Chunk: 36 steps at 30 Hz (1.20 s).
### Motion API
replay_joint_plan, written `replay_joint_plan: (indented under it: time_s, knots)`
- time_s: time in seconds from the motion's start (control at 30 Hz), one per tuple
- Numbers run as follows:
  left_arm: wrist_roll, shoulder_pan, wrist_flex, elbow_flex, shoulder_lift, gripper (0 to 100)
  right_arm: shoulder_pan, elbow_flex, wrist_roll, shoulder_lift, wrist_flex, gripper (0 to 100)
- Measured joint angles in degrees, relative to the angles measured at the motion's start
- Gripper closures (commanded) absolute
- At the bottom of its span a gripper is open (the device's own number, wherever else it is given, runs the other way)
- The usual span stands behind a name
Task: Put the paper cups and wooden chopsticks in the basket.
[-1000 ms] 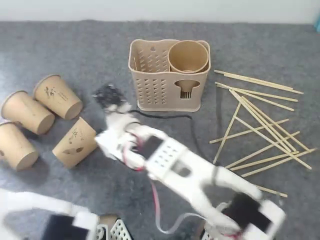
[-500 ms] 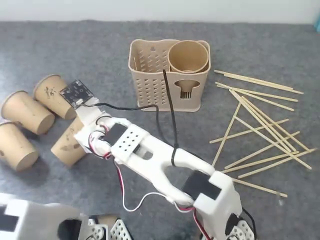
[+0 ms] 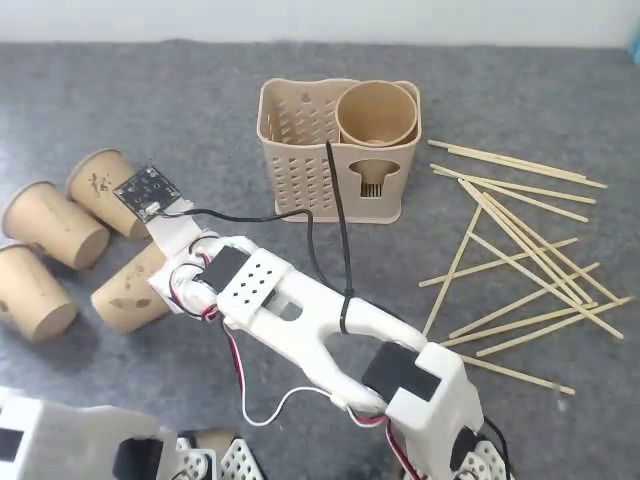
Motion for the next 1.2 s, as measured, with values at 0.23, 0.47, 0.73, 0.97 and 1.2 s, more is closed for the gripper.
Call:
replay_joint_plan:
  time_s: [0.23, 0.47, 0.73, 0.97, 1.2]
  knots:
    - [0.00, 0.00, 0.00, 0.00, 0.00, 72, -0.79, 0.09, 12.66, -9.05, 11.34, 99.1]
    - [0.00, 0.00, 0.00, 0.00, 0.00, 72, -0.79, 1.23, 13.71, -18.81, 14.86, 99.1]
    - [-0.09, 0.00, 0.00, 0.00, 0.00, 72, 0.70, 2.99, 19.87, -25.85, 19.16, 99.1]
    - [-0.09, 0.00, 0.00, 0.00, 1.85, 72, 0.26, 14.51, 22.15, -29.27, 14.33, 99.1]
    - [-0.09, 0.79, 0.00, 0.00, 3.78, 72, -2.02, 20.04, 25.49, -29.27, 11.60, 98.8]
